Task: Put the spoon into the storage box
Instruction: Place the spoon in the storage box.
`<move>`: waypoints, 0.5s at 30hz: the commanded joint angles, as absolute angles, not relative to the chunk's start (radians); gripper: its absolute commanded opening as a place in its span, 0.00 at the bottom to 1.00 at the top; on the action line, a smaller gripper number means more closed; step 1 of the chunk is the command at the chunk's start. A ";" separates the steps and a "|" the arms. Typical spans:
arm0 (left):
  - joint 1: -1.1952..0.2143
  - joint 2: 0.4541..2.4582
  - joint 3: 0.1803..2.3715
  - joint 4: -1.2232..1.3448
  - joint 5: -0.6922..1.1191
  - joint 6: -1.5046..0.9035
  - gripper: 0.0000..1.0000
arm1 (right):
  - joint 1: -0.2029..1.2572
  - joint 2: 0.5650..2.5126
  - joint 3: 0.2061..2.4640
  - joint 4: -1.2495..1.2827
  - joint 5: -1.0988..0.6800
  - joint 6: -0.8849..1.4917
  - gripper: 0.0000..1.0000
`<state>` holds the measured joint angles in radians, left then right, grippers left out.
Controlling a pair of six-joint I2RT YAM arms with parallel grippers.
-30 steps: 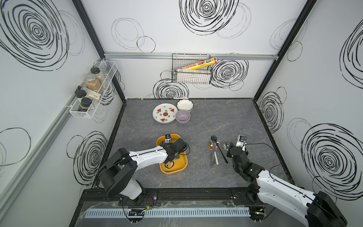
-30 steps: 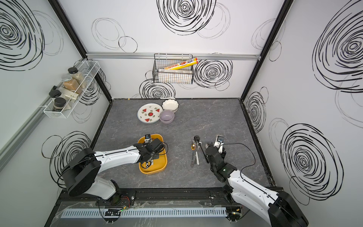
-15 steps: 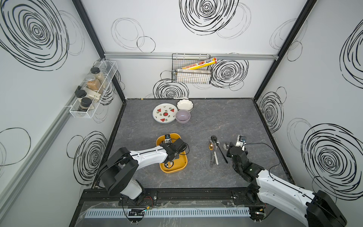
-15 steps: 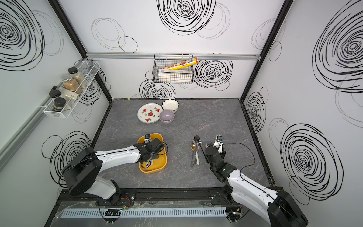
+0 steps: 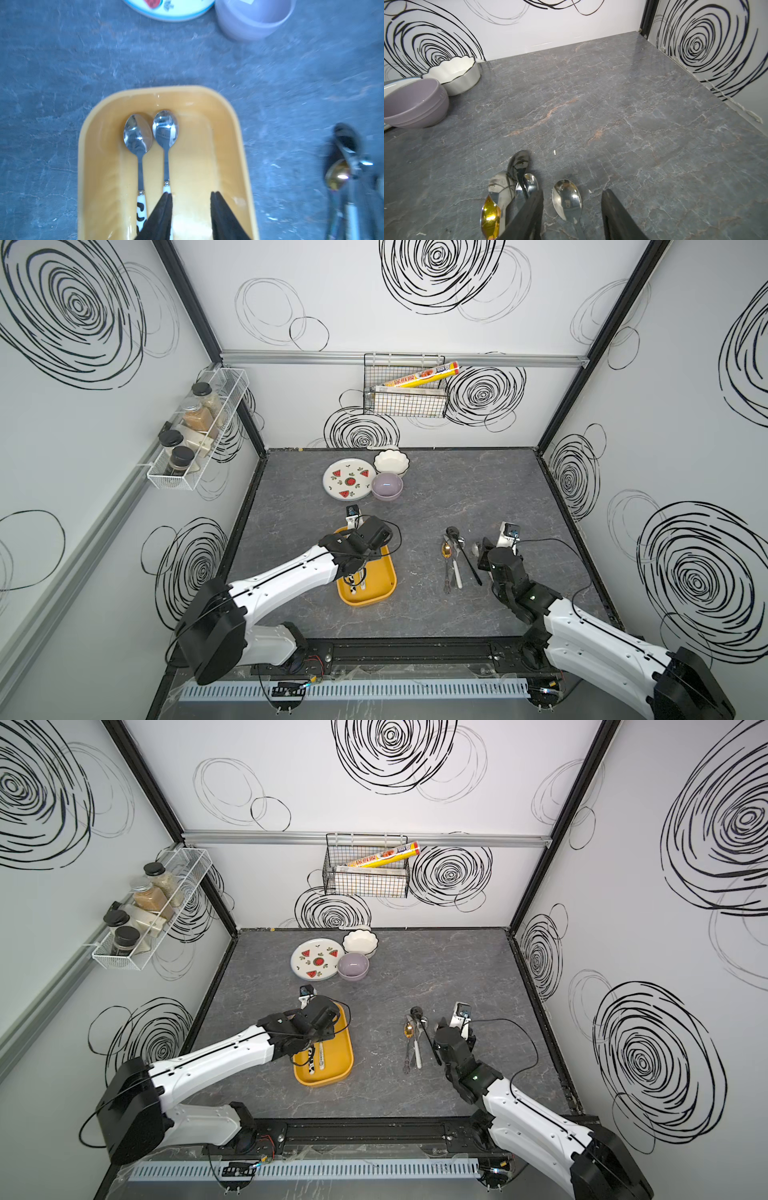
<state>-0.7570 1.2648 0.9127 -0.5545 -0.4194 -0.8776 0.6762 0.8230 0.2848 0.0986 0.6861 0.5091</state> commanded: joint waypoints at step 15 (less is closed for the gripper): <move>-0.731 0.916 0.899 -0.708 -0.537 -0.599 0.48 | 0.451 1.169 0.541 -0.227 0.365 0.567 0.56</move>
<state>-0.7456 0.9432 0.9489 -0.7094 -0.5087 -0.6525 0.5068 1.1309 0.5262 -0.1650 0.4889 0.5465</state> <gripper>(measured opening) 0.476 0.555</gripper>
